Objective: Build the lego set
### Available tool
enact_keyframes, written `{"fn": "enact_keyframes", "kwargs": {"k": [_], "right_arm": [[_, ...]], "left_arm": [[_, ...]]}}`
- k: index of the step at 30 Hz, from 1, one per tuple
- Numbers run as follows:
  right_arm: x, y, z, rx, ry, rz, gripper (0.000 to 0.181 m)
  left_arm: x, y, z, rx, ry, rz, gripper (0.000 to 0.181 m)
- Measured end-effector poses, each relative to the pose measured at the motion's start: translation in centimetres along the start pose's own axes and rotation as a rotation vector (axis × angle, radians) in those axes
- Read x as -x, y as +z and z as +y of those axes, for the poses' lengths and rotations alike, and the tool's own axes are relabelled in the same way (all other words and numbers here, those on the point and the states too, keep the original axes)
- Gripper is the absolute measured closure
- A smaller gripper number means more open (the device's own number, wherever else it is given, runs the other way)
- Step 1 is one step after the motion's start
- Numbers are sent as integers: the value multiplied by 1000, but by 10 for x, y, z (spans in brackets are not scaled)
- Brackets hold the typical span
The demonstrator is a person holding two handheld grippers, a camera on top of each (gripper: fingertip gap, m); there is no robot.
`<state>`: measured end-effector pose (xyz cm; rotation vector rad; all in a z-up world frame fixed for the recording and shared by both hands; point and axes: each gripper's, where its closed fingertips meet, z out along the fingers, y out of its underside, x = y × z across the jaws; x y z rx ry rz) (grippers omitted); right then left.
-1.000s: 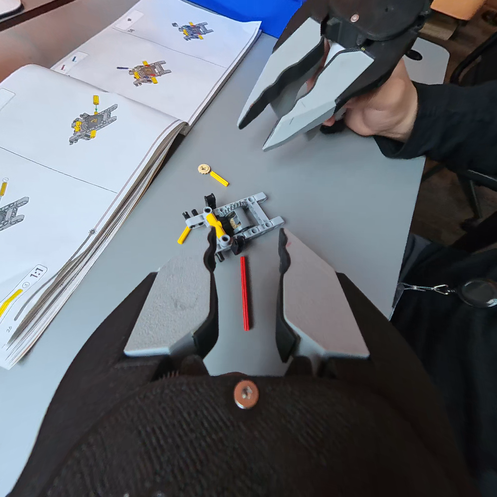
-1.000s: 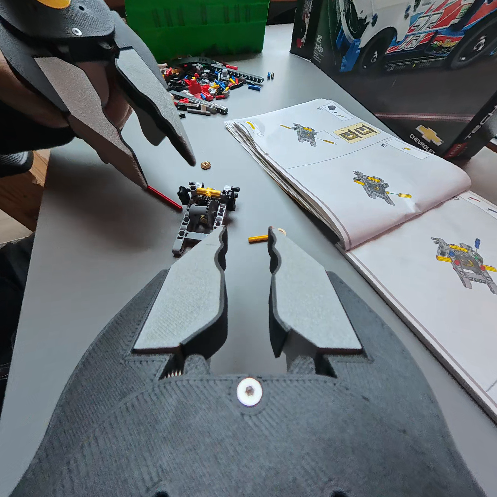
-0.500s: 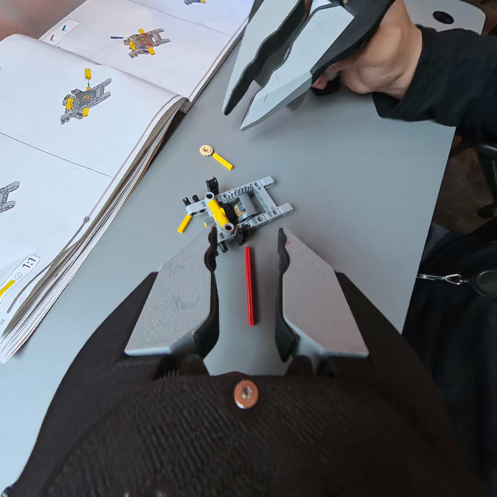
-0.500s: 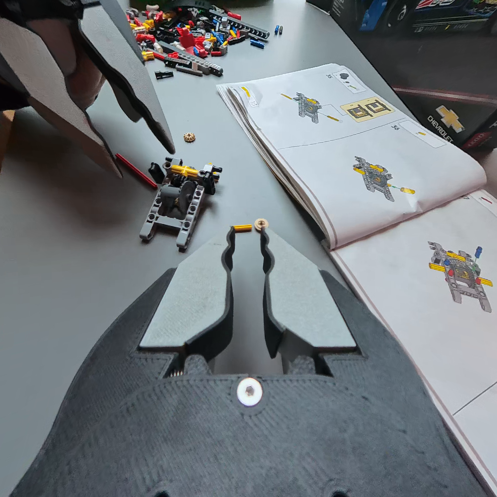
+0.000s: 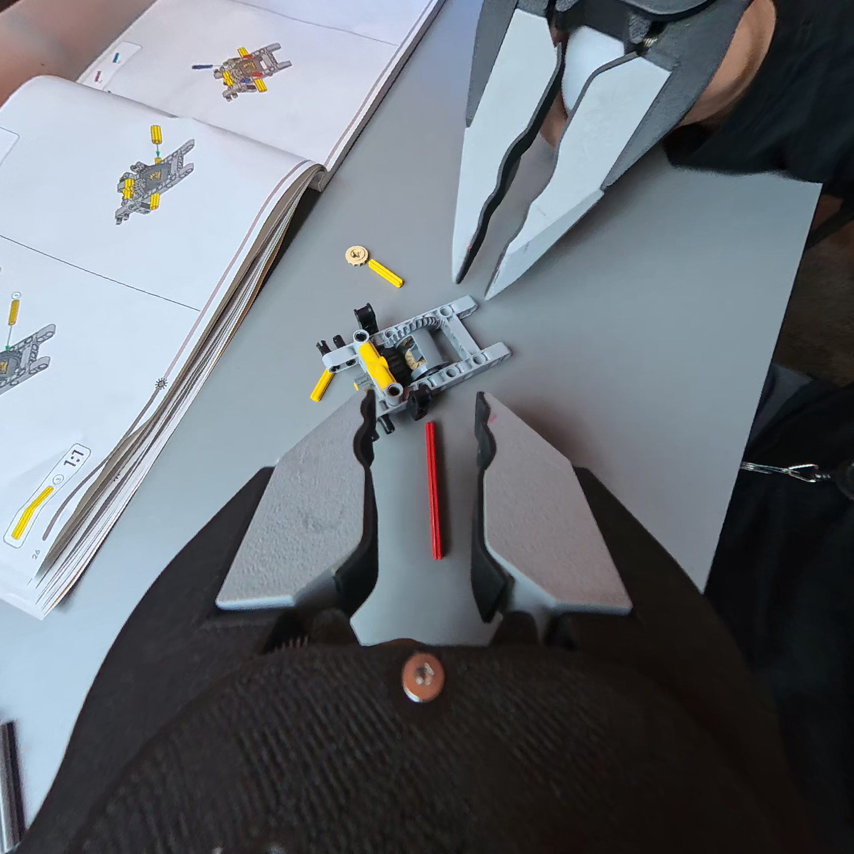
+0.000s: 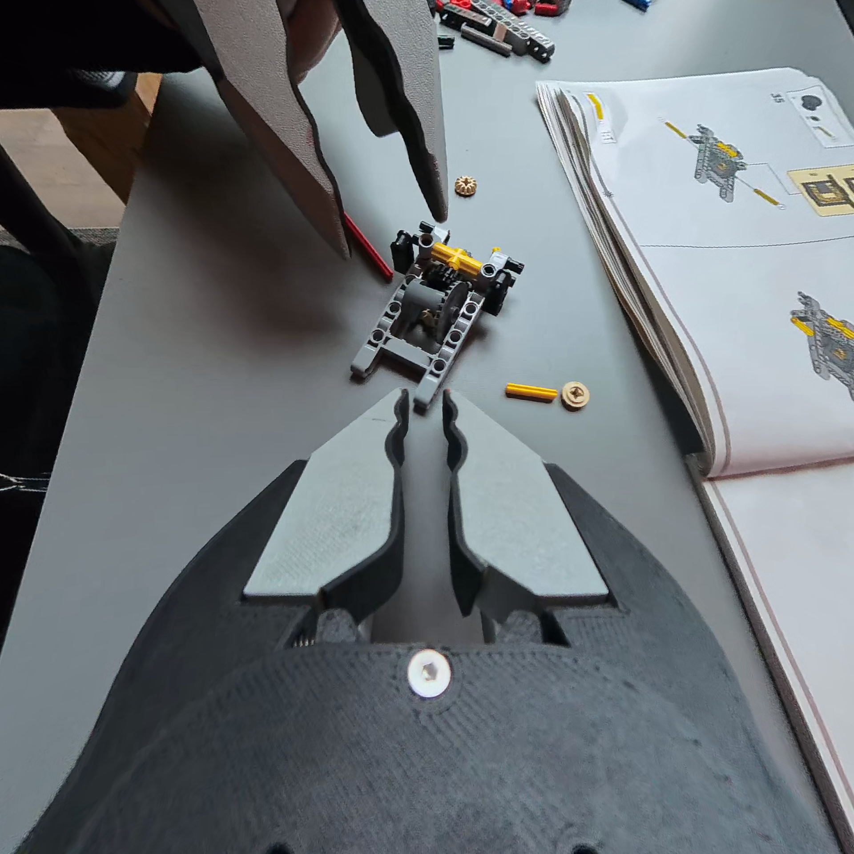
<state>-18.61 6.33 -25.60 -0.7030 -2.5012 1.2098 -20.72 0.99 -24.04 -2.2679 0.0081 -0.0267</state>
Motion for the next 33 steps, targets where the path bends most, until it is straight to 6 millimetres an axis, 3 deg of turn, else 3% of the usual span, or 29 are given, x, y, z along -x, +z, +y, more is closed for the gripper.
{"fn": "enact_keyframes", "kwargs": {"k": [17,33], "right_arm": [[14,7,5,57,-65,-23,171],[36,17,-2,62,-157,-61,171]], "left_arm": [[12,3,8,9,-30,-8,141],[12,-10,-3,-5,4,-11,142]]}}
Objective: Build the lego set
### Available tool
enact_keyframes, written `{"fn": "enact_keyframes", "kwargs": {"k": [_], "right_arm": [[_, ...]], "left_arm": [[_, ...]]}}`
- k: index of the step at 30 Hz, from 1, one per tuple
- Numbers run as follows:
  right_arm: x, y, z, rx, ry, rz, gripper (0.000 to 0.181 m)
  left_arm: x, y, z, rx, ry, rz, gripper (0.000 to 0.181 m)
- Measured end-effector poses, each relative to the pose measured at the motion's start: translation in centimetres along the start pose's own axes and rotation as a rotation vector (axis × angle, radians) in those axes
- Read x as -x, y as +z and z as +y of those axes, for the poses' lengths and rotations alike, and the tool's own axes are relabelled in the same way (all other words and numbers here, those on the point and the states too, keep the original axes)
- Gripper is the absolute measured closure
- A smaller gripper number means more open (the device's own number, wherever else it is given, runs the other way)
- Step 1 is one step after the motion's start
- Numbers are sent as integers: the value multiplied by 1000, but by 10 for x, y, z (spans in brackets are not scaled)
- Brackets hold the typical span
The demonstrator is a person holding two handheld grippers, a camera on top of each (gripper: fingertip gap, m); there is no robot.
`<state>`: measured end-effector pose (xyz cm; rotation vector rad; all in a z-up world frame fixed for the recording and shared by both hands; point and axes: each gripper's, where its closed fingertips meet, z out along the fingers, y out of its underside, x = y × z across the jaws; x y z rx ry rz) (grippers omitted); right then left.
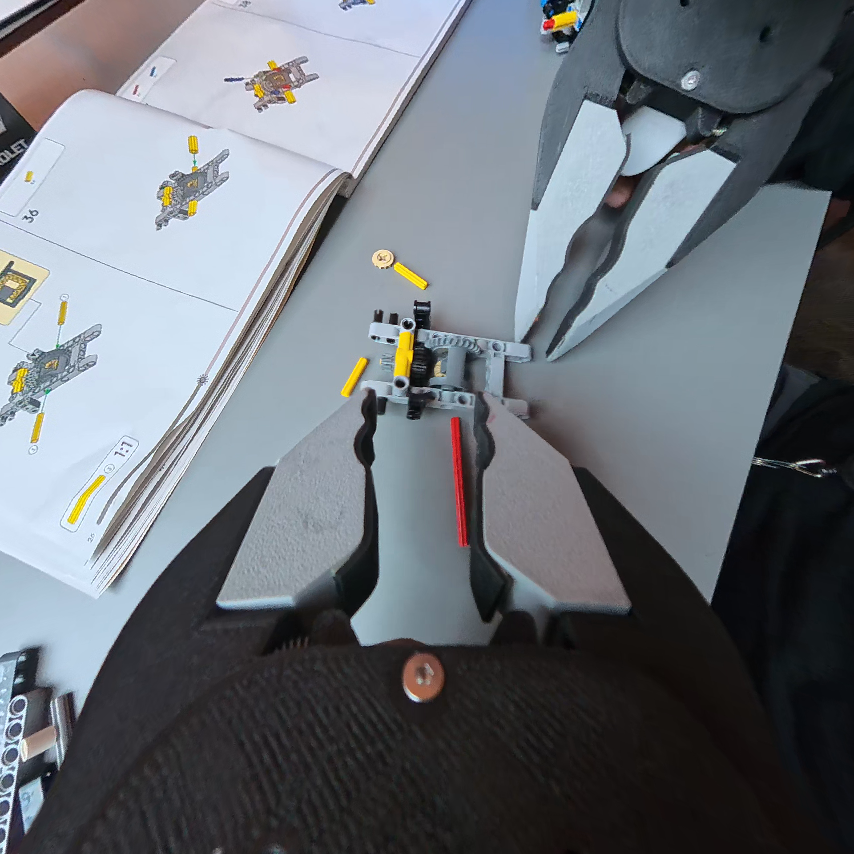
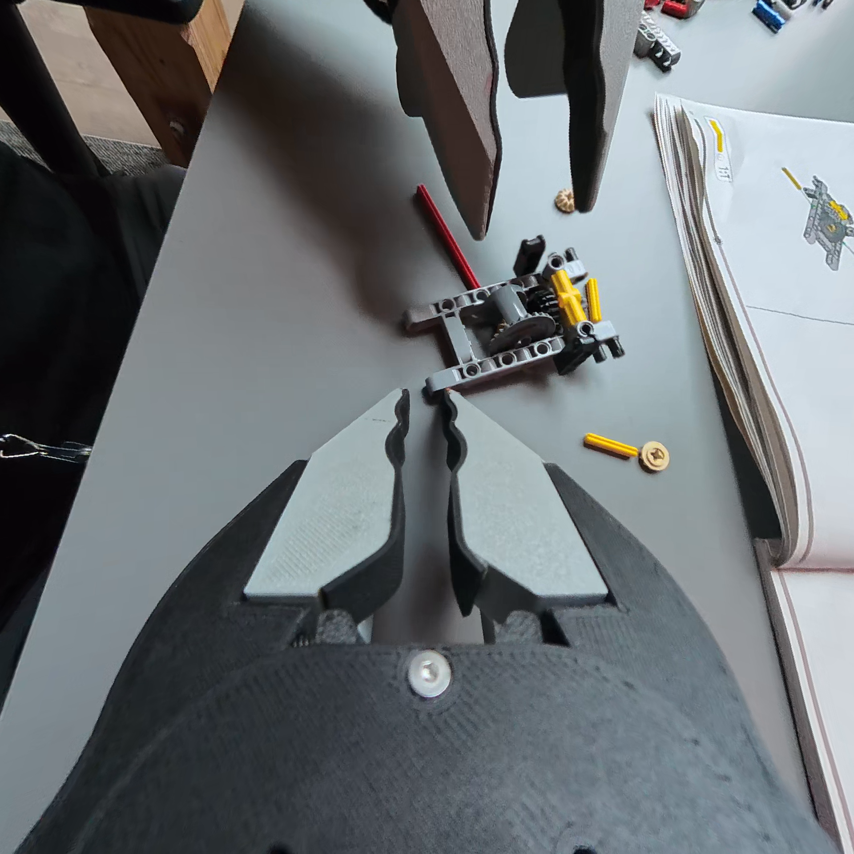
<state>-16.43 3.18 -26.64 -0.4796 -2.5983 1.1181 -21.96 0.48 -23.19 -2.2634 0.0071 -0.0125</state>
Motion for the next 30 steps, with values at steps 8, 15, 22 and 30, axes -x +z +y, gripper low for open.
{"fn": "enact_keyframes", "kwargs": {"k": [8,15,22,30], "right_arm": [[4,3,-6,-14,-16,-12,169],[-5,-8,-11,-90,38,-3,166],[-11,-9,-13,-107,40,30,165],[-17,-14,-22,-171,67,46,165]], "left_arm": [[-12,10,3,97,75,58,148],[-15,19,0,144,149,47,154],[-16,25,4,219,194,57,161],[-13,24,3,226,201,60,166]]}}
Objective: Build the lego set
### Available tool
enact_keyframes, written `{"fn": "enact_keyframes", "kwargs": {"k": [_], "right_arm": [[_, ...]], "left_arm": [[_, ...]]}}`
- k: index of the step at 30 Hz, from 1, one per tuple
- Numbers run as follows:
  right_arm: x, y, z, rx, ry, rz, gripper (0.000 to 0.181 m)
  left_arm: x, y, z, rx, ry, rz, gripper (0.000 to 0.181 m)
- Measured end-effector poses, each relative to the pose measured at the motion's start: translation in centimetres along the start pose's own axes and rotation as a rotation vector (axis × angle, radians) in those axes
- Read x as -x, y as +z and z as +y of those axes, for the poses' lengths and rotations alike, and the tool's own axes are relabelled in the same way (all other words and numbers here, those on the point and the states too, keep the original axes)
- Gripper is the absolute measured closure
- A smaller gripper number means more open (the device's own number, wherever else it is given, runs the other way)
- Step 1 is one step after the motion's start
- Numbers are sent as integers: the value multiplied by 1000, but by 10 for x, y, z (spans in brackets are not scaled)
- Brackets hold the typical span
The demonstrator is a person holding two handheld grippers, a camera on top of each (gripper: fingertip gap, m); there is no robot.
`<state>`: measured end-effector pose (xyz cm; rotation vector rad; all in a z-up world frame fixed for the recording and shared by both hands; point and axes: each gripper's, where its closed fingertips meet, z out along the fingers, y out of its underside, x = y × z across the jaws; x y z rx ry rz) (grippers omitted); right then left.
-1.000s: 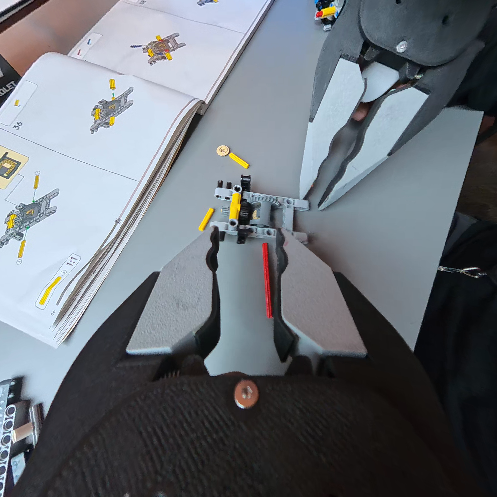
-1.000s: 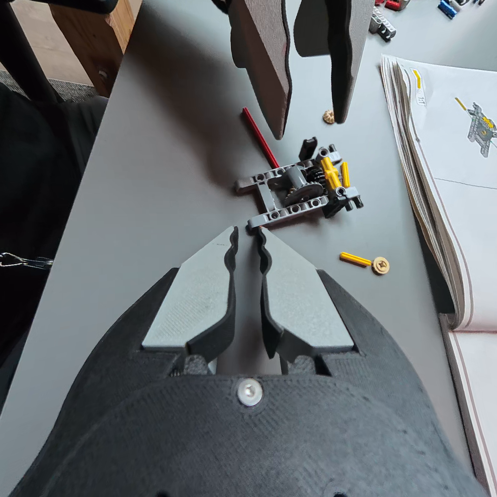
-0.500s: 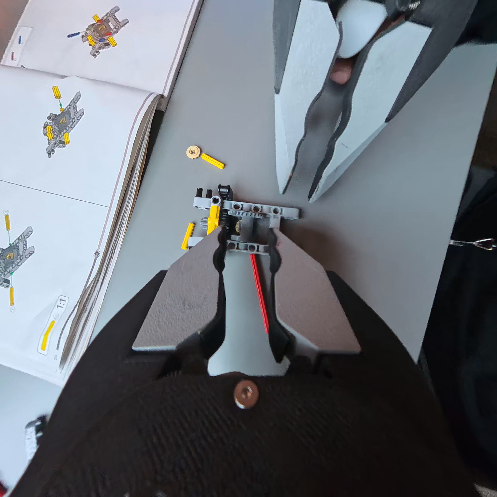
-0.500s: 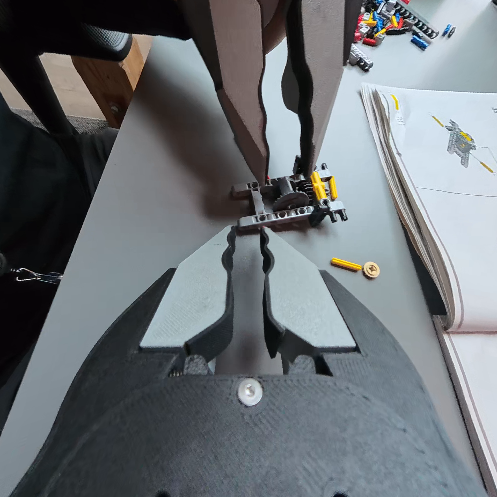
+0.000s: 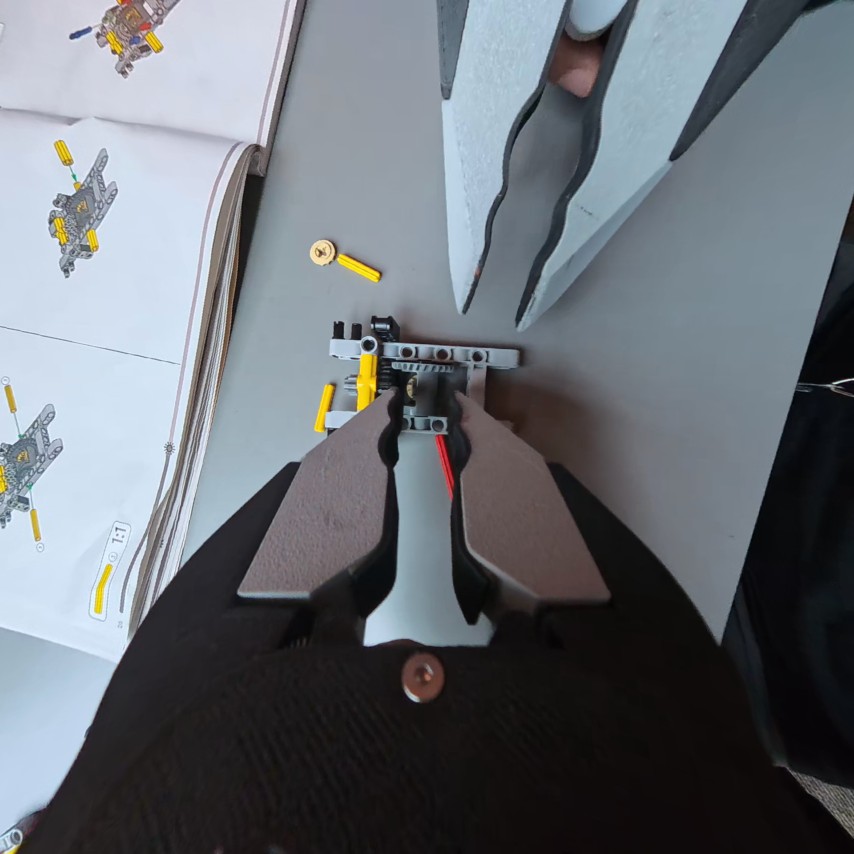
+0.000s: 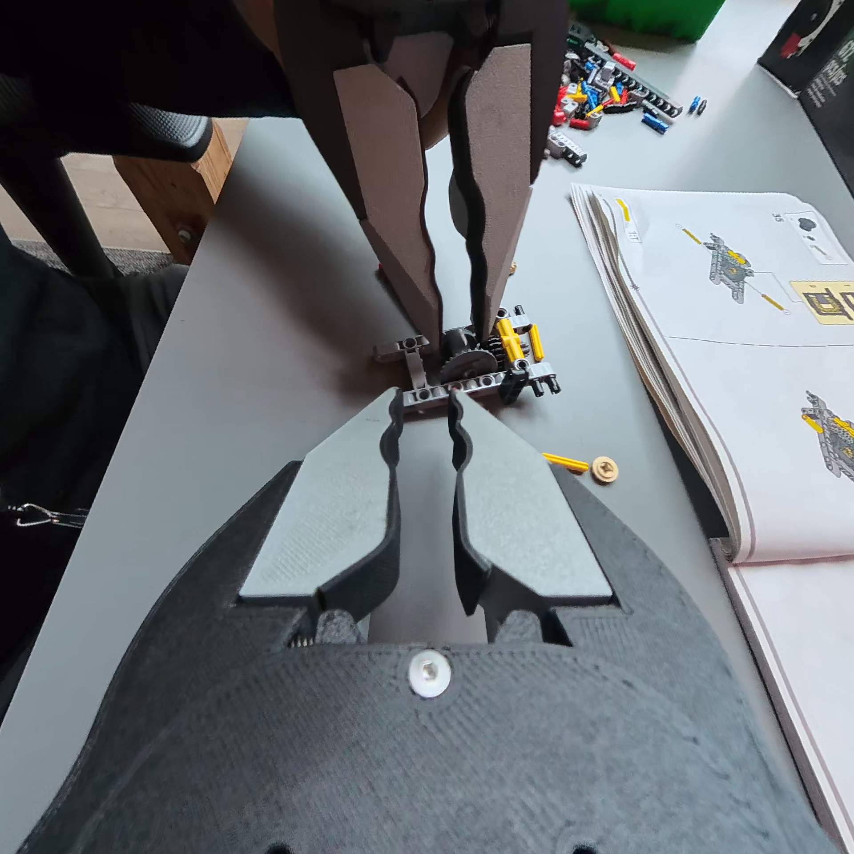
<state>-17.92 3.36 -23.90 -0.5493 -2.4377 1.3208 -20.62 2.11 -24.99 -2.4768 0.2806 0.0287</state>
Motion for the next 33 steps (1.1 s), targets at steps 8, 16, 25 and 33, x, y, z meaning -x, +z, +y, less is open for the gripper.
{"fn": "enact_keyframes", "kwargs": {"k": [8,16,25,33], "right_arm": [[-5,0,-5,-28,19,21,166],[-17,3,-12,-35,24,95,181],[-19,17,-17,-19,18,102,181],[-23,22,-12,15,17,120,181]], "left_arm": [[0,0,1,7,4,13,170],[1,3,1,15,0,24,171],[0,5,0,15,4,32,174],[1,4,0,8,-7,42,175]]}}
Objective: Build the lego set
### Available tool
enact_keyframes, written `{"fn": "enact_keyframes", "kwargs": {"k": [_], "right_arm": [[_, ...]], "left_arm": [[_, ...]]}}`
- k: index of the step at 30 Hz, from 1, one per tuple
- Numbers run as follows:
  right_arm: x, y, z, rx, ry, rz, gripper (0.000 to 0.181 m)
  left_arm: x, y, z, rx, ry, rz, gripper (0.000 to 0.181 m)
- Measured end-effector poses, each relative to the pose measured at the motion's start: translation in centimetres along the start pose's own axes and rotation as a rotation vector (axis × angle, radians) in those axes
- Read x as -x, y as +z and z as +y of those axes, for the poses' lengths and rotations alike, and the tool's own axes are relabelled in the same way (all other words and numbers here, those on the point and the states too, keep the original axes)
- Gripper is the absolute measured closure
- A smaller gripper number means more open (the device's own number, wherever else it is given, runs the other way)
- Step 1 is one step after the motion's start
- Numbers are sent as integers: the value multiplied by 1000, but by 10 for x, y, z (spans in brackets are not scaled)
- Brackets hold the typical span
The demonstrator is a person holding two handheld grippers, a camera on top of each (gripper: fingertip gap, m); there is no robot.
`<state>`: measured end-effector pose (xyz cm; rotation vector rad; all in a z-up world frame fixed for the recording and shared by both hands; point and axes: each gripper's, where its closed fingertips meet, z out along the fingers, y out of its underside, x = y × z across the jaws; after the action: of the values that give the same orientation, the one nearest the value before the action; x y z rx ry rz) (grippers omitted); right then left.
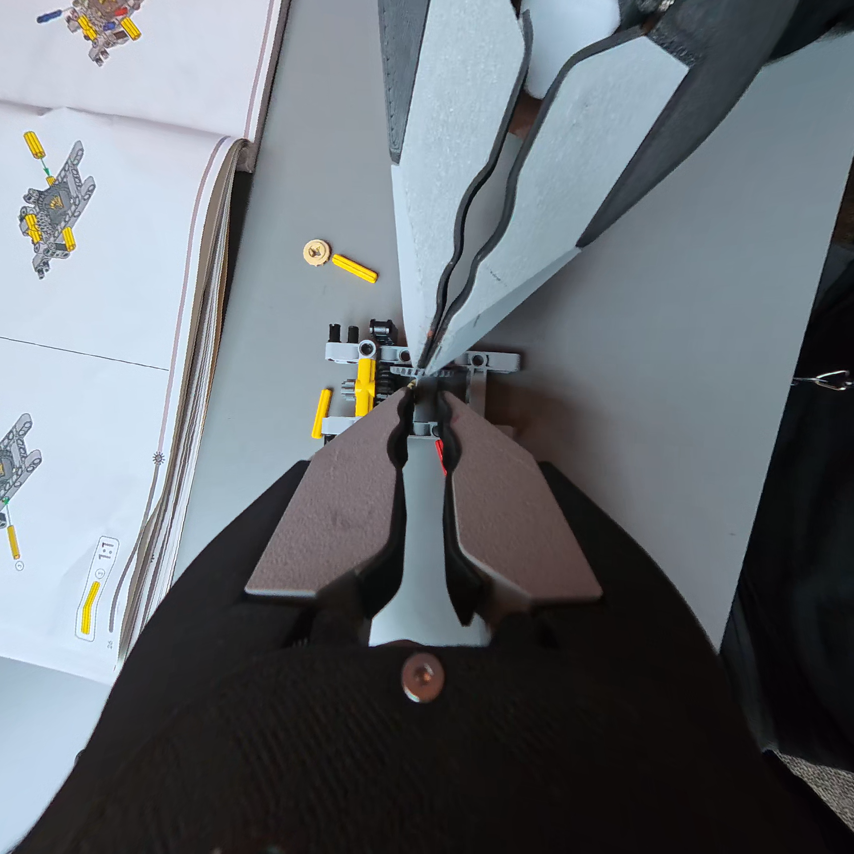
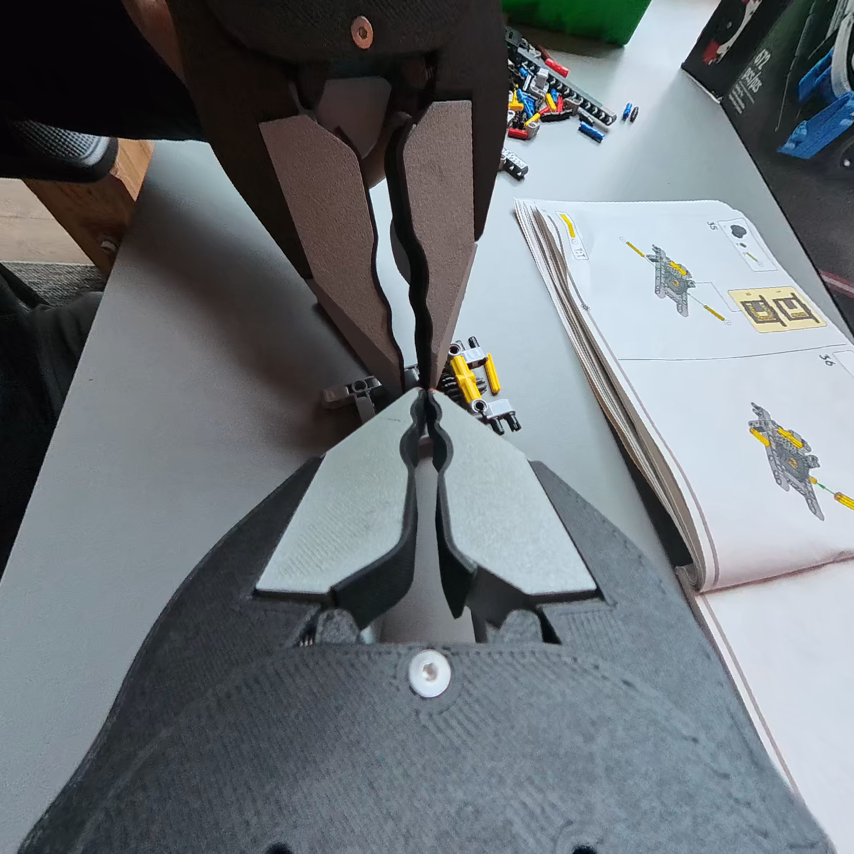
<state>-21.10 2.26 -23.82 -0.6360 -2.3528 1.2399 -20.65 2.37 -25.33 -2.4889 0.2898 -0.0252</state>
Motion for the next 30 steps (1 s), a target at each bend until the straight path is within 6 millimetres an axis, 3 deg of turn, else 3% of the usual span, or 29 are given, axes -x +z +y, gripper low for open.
{"fn": "enact_keyframes", "kwargs": {"k": [4,9,30], "right_arm": [[-2,0,4,17,10,4,181],[-4,-6,-10,-54,5,15,181],[-4,3,-1,5,-14,25,181]], "left_arm": [[0,0,0,3,2,1,175],[0,-1,1,10,-2,9,175],[0,-1,-2,14,6,14,175]]}}
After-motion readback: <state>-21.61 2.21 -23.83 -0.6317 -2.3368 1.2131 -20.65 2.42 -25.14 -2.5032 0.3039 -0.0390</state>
